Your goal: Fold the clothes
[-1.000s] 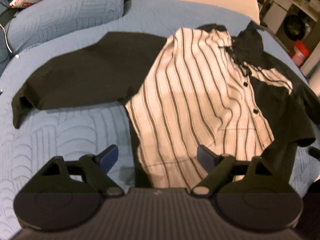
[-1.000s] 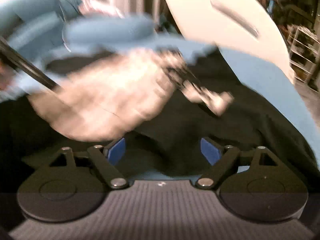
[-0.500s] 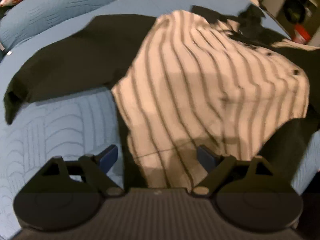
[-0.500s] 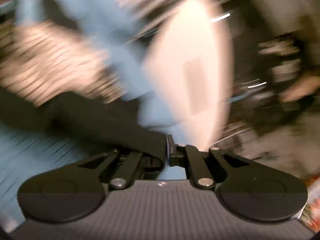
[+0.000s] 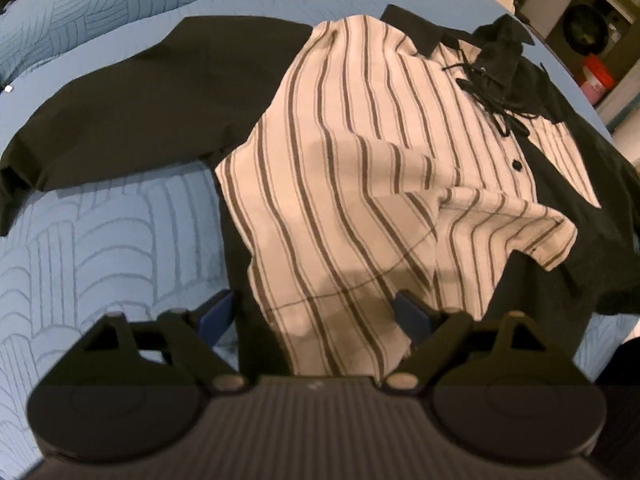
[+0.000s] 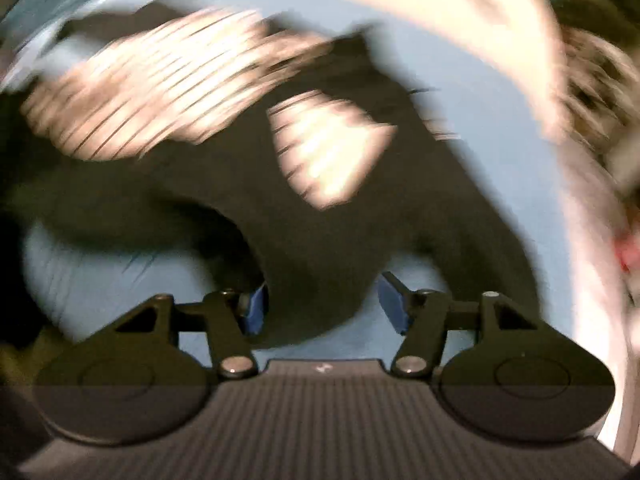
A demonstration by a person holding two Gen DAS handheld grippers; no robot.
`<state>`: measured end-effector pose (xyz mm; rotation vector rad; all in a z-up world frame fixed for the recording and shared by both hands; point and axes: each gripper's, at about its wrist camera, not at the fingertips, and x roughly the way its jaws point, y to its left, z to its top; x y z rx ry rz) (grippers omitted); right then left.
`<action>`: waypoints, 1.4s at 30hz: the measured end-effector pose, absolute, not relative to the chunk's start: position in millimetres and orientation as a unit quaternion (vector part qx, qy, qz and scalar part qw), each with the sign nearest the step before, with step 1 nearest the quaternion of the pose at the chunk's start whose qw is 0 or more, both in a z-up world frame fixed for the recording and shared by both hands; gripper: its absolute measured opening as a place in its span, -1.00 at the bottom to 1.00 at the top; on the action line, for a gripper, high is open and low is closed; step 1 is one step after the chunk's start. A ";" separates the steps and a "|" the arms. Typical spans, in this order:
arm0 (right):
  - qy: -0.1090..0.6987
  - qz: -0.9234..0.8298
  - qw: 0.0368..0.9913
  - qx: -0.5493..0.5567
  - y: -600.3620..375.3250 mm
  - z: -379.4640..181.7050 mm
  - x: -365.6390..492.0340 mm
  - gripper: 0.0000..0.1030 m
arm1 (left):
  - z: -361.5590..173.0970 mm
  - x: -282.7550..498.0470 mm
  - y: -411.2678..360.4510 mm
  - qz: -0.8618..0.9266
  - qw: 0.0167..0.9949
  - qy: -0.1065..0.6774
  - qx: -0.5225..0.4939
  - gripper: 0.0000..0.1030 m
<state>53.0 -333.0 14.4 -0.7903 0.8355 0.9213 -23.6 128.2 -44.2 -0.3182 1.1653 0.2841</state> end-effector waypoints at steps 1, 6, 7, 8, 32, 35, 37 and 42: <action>0.367 0.436 0.724 -0.388 -326.4 8.8 41.1 0.19 | -43.9 -24.9 127.9 0.134 0.814 0.545 -0.149 0.71; 0.287 0.349 0.757 -0.471 -297.1 -18.7 23.7 0.53 | -39.3 -30.1 124.2 0.119 0.819 0.543 -0.139 0.71; 0.296 0.369 0.735 -0.486 -292.8 -24.4 22.3 0.52 | -35.8 -33.4 121.3 0.112 0.825 0.537 -0.135 0.71; 0.296 0.385 0.718 -0.499 -289.3 -26.6 19.2 0.51 | -32.3 -36.7 118.5 0.105 0.831 0.531 -0.131 0.71; 0.077 0.612 0.719 -0.319 -172.8 59.8 -86.0 -0.90 | 57.9 -127.5 88.4 0.061 0.914 0.386 -0.111 0.78; 0.167 0.637 0.652 -0.377 -183.1 46.5 -91.2 -0.96 | 49.8 -93.1 91.7 0.072 0.905 0.400 -0.123 0.78; 0.227 0.612 0.674 -0.346 -196.5 44.1 -70.0 -0.89 | 47.4 -72.4 89.3 0.078 0.903 0.404 -0.124 0.78; 0.317 0.535 0.757 -0.199 -255.4 51.6 4.0 0.13 | 46.2 -16.9 82.7 0.103 0.915 0.390 -0.009 0.83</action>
